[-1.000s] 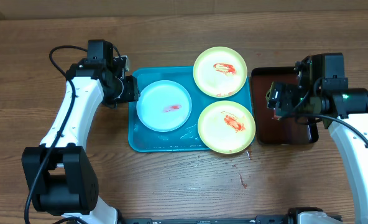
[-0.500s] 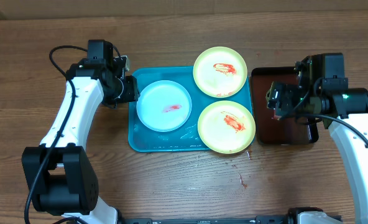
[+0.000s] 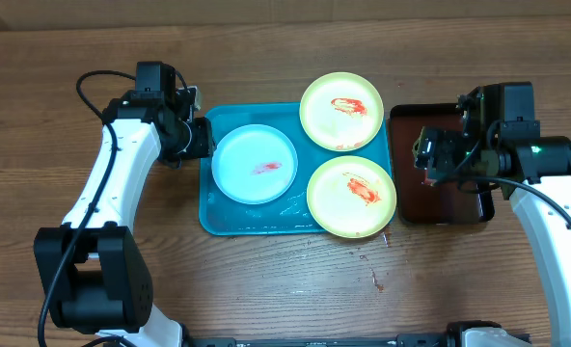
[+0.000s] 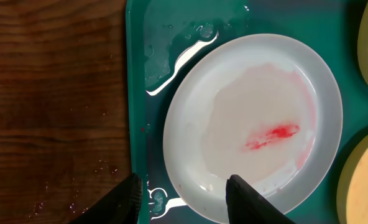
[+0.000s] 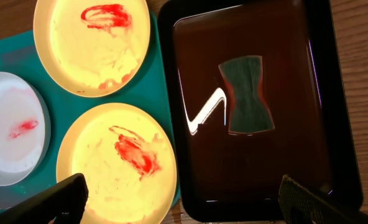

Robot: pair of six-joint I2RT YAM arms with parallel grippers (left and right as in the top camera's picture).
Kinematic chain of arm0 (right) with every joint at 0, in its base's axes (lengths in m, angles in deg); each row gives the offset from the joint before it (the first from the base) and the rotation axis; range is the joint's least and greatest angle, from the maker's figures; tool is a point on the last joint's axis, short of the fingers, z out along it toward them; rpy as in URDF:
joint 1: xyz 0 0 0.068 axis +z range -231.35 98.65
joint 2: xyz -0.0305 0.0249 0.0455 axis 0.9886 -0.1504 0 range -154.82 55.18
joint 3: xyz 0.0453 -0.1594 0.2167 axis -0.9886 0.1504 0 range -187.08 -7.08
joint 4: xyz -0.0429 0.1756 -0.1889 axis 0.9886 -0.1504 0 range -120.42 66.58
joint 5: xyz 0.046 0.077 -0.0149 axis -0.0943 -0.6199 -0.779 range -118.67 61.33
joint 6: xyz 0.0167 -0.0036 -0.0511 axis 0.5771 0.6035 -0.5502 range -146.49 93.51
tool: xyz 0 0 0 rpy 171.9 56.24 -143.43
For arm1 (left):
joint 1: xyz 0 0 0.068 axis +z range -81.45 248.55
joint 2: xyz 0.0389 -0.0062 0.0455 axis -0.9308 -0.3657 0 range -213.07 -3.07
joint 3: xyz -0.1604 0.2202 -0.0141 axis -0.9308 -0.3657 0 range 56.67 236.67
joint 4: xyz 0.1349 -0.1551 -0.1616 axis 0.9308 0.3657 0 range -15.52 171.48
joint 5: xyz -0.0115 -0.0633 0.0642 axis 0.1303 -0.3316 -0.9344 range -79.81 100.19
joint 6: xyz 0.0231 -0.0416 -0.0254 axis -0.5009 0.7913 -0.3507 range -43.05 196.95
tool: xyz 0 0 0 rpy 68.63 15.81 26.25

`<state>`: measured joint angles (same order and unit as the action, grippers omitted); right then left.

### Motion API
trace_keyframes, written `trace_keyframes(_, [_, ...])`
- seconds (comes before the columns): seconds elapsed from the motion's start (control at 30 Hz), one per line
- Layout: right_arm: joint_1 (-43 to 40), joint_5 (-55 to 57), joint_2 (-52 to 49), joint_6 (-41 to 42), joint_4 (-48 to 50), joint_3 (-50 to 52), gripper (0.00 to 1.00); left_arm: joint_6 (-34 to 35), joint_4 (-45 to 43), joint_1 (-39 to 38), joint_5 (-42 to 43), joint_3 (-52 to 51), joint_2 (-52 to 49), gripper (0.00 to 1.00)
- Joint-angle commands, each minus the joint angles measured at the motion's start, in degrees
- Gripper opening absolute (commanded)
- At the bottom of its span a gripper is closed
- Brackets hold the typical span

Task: Clean dirty plates on tray and stack at the side
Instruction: 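Lower the left gripper and pinch the white plate's left rim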

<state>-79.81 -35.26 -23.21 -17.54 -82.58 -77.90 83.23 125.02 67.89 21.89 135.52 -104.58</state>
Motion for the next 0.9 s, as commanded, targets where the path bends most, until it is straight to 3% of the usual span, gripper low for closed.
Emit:
trace_keyframes(0.0, [0.3,0.5,0.2,-0.2,0.3,-1.4,1.00,0.2,-0.3,-0.2,-0.3,1.0,-0.1,0.45])
trace_keyframes(0.87, [0.3,0.5,0.2,-0.2,0.3,-1.4,1.00,0.2,1.6,-2.1,-0.2,-0.2,-0.4,0.50])
